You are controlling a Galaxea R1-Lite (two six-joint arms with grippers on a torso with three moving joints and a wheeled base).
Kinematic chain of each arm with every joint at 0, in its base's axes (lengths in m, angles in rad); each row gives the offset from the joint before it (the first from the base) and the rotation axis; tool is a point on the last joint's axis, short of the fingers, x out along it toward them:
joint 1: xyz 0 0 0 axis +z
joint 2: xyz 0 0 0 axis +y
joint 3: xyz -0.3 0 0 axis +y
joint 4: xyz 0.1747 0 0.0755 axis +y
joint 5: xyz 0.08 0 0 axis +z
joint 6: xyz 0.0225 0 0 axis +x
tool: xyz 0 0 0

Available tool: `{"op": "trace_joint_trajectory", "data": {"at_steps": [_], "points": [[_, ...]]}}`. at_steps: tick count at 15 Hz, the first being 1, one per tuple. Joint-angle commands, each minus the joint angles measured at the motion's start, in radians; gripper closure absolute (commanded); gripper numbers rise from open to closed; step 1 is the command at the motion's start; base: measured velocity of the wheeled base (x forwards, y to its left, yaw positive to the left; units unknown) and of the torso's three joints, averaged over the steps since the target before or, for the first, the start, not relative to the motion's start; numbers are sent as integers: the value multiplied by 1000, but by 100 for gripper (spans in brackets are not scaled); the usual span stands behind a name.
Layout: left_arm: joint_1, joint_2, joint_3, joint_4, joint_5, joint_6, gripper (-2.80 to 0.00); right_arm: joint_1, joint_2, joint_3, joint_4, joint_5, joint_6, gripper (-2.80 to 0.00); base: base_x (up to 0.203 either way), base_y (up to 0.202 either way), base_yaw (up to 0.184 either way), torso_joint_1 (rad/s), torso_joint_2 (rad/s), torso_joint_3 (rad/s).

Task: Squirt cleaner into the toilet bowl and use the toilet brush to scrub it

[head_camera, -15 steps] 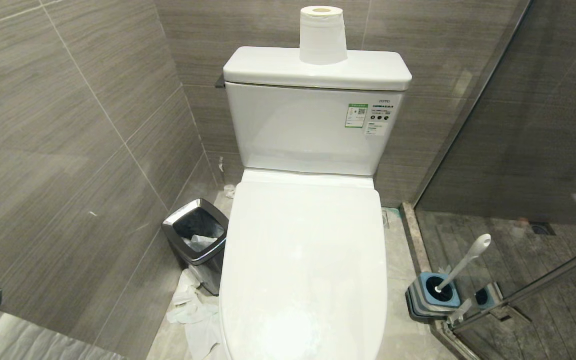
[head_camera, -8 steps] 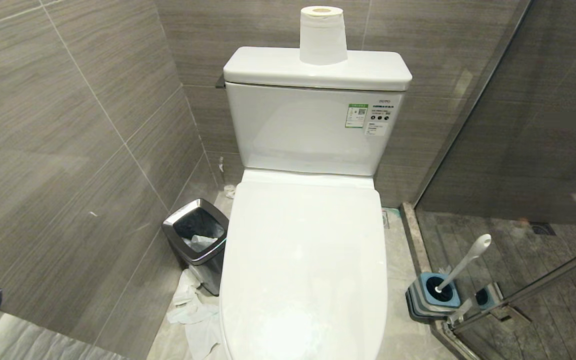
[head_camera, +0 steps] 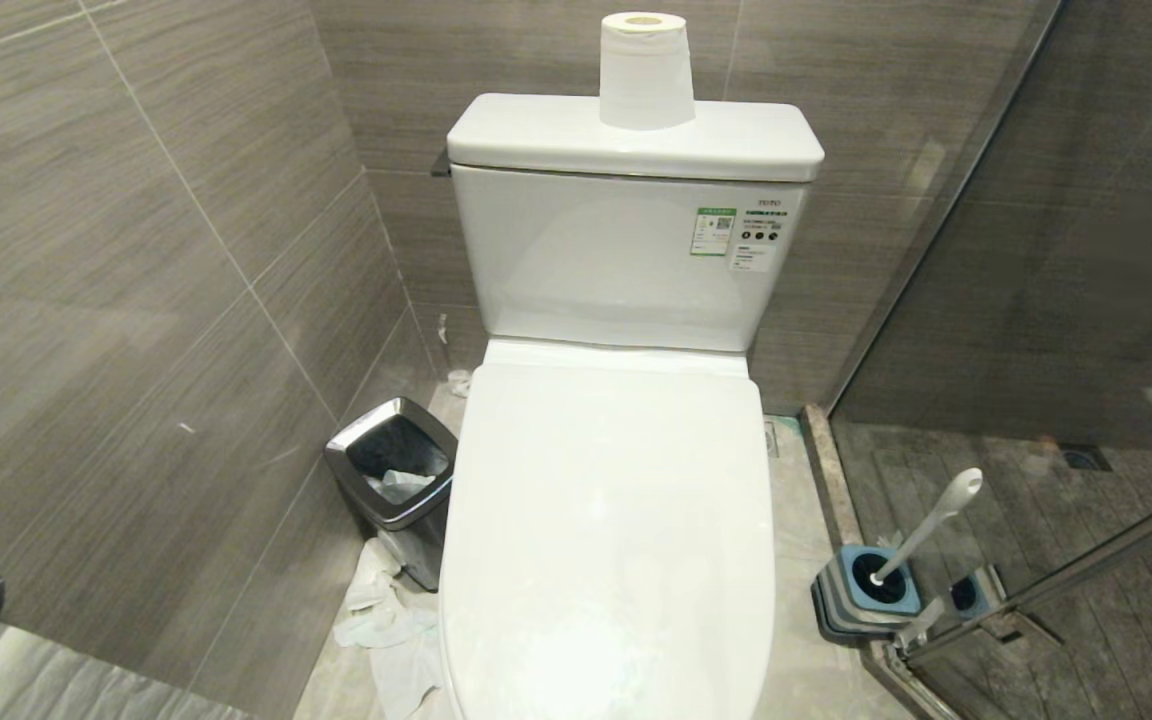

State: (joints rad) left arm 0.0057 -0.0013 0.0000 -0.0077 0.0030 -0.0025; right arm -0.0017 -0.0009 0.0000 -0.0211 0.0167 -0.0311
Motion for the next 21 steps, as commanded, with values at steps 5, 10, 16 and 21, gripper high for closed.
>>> {"op": "trace_joint_trajectory", "data": {"at_steps": [5,10,16,21], "points": [[0,0,6,0,5,-8,0,0,-1,12,-2,-9,7,0,0,0,0,0,0,0],[0,0,6,0,5,-8,0,0,-1,12,-2,-11,7,0,0,0,0,0,0,0],[0,0,6,0,5,-7,0,0,-1,12,-1,-10,5,0,0,0,0,0,0,0],[0,0,6,0,5,-8,0,0,-1,11,0,-12,13,0,0,0,0,0,0,0]]}}
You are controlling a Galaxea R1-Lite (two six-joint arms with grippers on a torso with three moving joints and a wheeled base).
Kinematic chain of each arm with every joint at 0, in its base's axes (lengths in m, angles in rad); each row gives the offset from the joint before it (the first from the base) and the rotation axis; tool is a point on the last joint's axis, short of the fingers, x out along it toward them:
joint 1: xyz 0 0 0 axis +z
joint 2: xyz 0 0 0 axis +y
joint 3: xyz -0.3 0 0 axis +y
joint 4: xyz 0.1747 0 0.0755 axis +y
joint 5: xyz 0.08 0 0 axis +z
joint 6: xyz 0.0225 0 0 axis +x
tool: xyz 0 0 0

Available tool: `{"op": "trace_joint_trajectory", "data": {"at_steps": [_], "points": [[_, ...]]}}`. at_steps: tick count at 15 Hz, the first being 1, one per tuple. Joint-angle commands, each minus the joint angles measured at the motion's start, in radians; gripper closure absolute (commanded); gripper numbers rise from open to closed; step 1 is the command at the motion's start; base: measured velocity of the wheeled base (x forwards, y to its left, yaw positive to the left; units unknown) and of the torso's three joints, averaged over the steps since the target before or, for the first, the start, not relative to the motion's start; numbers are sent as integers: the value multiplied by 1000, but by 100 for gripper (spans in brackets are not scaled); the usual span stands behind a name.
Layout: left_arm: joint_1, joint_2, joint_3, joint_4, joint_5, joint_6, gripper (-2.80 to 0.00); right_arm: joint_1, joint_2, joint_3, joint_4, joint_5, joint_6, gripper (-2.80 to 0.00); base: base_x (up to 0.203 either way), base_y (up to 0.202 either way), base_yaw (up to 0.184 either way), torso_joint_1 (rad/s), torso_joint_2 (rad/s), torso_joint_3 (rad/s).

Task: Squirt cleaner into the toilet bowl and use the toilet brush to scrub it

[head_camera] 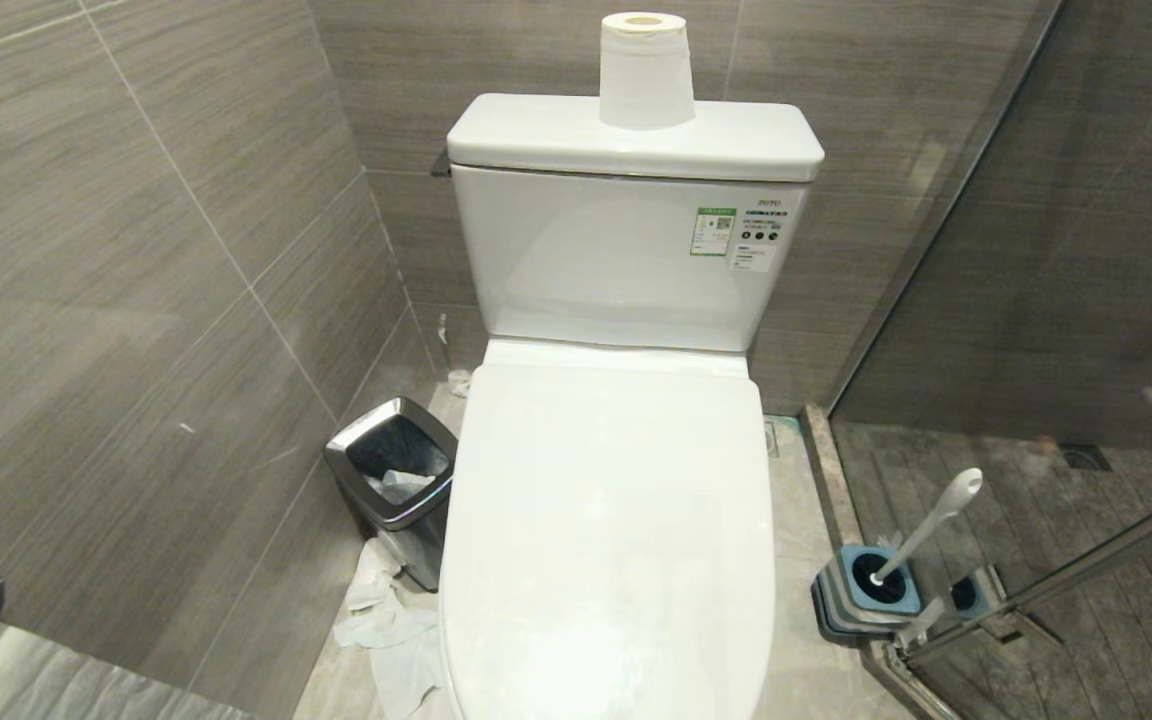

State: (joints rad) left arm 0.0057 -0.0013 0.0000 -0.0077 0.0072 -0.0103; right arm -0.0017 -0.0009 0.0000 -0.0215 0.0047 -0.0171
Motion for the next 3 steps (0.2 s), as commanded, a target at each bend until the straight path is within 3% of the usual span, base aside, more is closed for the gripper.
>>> {"op": "trace_joint_trajectory", "data": {"at_steps": [1,3], "points": [[0,0,6,0,0,0,0,0,-1,12,0,1,-1,0,0,0,0,0,0,0],[0,0,6,0,1,0,0,0,-1,12,-2,1,3,0,0,0,0,0,0,0]]}}
